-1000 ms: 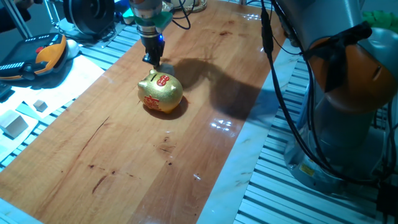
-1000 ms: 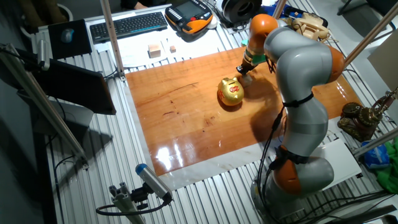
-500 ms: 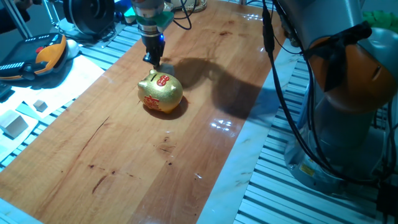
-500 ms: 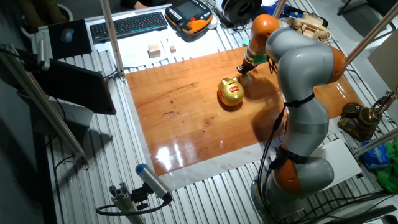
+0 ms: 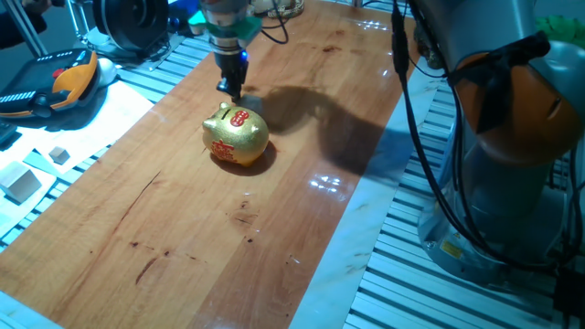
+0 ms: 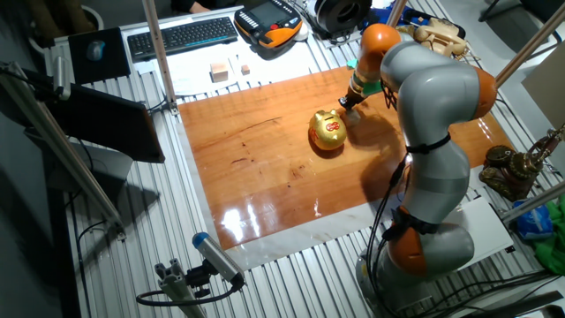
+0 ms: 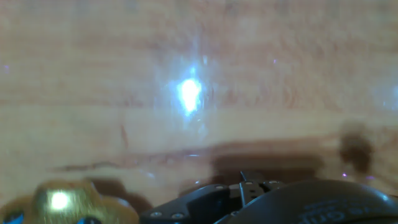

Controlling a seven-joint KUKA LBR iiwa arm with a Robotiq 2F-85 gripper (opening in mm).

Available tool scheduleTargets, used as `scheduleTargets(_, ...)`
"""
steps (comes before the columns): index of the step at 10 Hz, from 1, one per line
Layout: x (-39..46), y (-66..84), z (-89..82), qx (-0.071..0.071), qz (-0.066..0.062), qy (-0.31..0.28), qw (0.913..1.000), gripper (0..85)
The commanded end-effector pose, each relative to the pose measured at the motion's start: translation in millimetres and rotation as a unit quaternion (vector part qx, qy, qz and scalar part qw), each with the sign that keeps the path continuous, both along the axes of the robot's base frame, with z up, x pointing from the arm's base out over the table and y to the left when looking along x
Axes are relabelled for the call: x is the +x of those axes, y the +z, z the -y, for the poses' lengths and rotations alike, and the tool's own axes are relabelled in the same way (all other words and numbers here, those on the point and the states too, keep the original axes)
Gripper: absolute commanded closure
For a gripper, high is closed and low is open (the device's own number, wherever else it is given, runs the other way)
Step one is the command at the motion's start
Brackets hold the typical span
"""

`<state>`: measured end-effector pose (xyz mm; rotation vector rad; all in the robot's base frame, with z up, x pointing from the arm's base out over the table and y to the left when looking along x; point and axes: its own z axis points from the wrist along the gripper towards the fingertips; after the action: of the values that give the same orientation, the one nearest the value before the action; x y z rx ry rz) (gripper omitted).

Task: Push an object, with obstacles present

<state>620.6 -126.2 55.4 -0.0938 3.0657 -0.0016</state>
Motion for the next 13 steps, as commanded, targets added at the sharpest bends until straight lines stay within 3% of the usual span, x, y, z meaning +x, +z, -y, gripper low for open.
scheduleTargets(1, -2.2, 0.3, 1.8, 0.0, 0.001, -0.001, 1.0, 85.0)
scheduleTargets(13, -26.8, 3.6, 7.0, -0.013, 0.01, 0.007, 0.9999, 85.0)
